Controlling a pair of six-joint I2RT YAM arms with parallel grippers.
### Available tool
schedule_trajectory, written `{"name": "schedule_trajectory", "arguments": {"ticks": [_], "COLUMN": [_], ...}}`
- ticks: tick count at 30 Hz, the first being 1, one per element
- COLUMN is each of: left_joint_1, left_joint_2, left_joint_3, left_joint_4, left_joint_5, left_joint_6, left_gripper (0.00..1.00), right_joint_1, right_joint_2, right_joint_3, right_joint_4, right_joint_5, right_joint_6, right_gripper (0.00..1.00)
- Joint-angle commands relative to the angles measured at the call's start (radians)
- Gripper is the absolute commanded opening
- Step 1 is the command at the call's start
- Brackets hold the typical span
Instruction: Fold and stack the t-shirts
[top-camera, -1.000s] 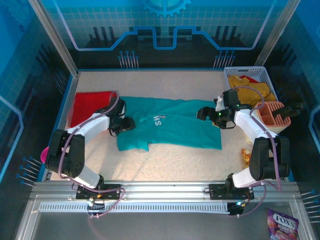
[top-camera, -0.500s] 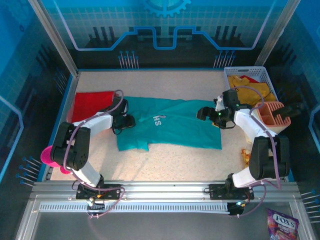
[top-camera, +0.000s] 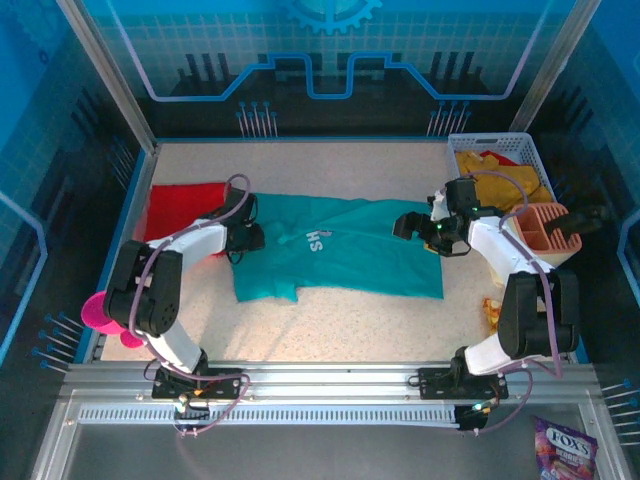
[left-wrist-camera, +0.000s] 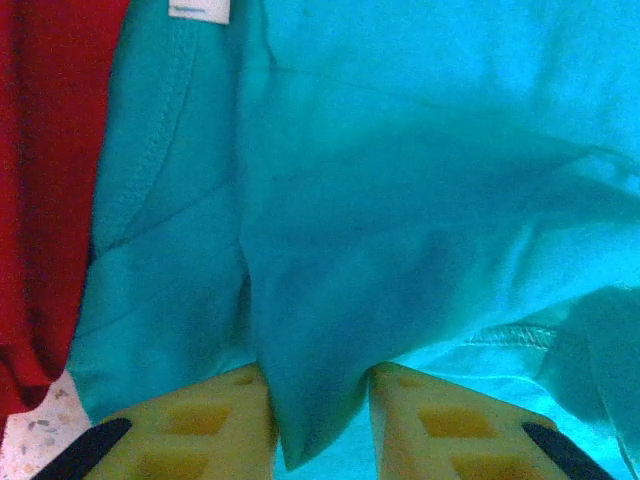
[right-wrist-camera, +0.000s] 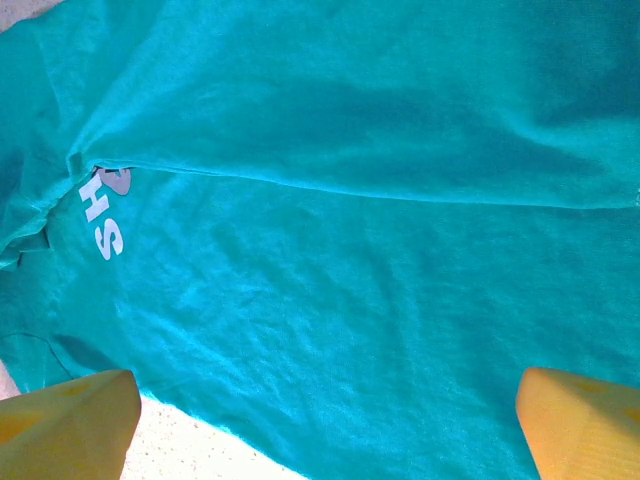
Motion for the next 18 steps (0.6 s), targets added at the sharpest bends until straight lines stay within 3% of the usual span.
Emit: {"name": "schedule_trajectory", "arguments": {"ticks": [1,5,10,18], "left_joint_1": [0.006,0.006,0.007,0.091], "left_joint_2": [0.014,0.022,0.003,-0.062], "left_joint_3": [0.030,0.030,0.069,0.136], "left_joint_4": [-0.036,-0.035,-0.124,-0.282], "left_joint_5": [-0.031,-0.020,0.030,0.264], "left_joint_6": [-0.001,-0.005,-0.013,-0.051], "left_gripper": [0.29,0.21,0.01,0.00], "right_joint_1": [0.013,0.011,0.011,0.009], "right_joint_2": [0.006,0.007,0.007,0.031], "right_joint_3": [0.026,0.030,0.036,0.035], "right_joint_4": [-0.021,-0.021,-0.032,-0.021], "right_joint_5": [-0.017,-0.017,-0.009,-0.003], "right_joint_6": [-0.008,-0.008,-0.013,-0.006], "right_gripper": [0.97,0.97,0.97,0.97]}}
